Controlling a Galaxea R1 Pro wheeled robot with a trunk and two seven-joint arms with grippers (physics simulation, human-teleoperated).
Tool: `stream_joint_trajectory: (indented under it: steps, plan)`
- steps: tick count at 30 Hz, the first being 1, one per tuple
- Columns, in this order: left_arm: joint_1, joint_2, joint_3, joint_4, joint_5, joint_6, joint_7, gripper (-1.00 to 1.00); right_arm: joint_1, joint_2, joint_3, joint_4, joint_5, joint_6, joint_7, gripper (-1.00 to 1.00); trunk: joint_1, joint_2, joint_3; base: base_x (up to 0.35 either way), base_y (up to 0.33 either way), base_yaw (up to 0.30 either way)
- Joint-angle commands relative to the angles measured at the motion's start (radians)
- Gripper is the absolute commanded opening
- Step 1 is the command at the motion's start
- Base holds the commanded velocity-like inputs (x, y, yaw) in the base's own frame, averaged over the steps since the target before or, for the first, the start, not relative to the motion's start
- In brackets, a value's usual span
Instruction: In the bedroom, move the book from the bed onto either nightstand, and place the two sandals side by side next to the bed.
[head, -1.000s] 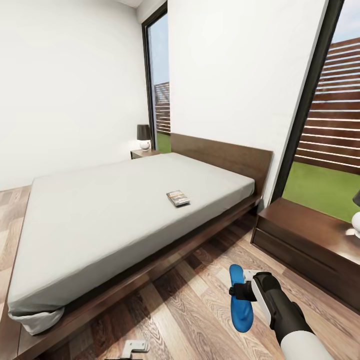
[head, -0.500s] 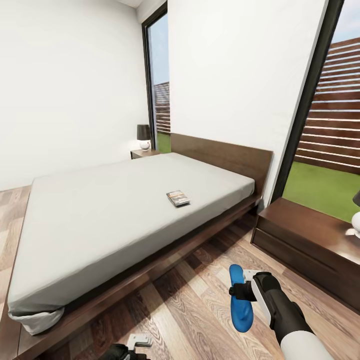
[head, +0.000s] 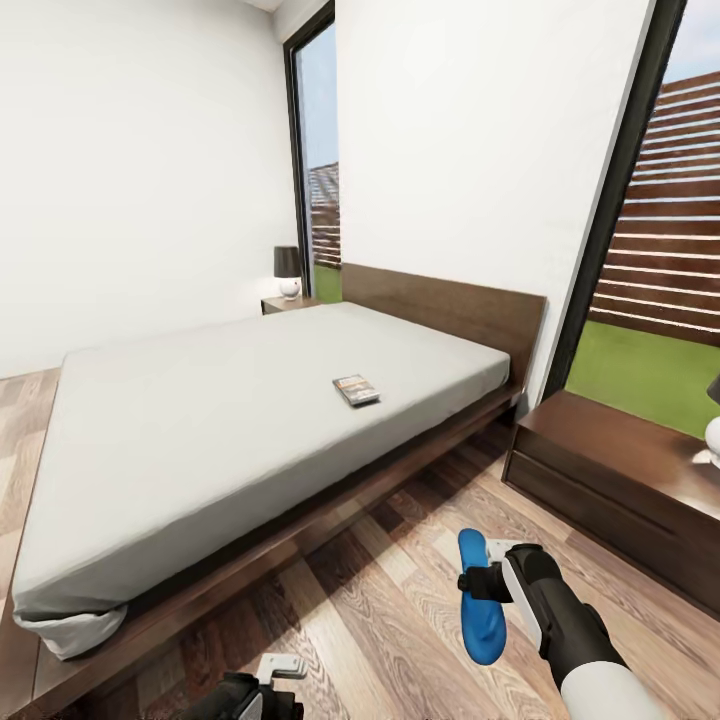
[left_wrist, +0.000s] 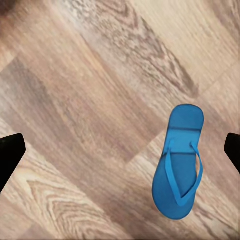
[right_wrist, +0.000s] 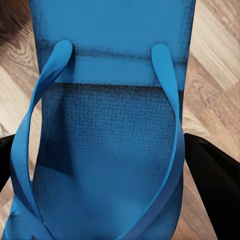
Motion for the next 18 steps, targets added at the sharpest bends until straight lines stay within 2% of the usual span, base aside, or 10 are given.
stream_joint_trajectory:
  steps: [1, 4, 8, 18]
  plan:
    - [-0.001, 0.001, -0.009, -0.002, 0.009, 0.005, 0.004, 1.00, 0.000, 0.000, -0.001, -0.001, 0.001, 0.004, 0.004, -1.00, 0.004, -0.008, -0.004, 0.000, 0.000, 0.000]
    - [-0.002, 0.001, -0.032, -0.004, 0.010, 0.005, 0.003, 1.00, -0.001, 0.000, -0.001, -0.001, 0.000, 0.004, 0.004, -1.00, 0.015, -0.029, -0.014, 0.000, 0.000, 0.000]
    - [-0.004, 0.001, -0.041, -0.012, 0.011, 0.005, 0.001, 1.00, -0.001, 0.000, -0.001, -0.001, 0.000, 0.004, 0.004, -1.00, 0.031, -0.057, -0.026, 0.000, 0.000, 0.000]
    - [-0.008, 0.000, -0.046, -0.028, 0.011, 0.005, 0.000, 1.00, -0.001, -0.001, -0.003, -0.001, 0.000, 0.004, 0.004, -1.00, 0.069, -0.127, -0.057, 0.000, 0.000, 0.000]
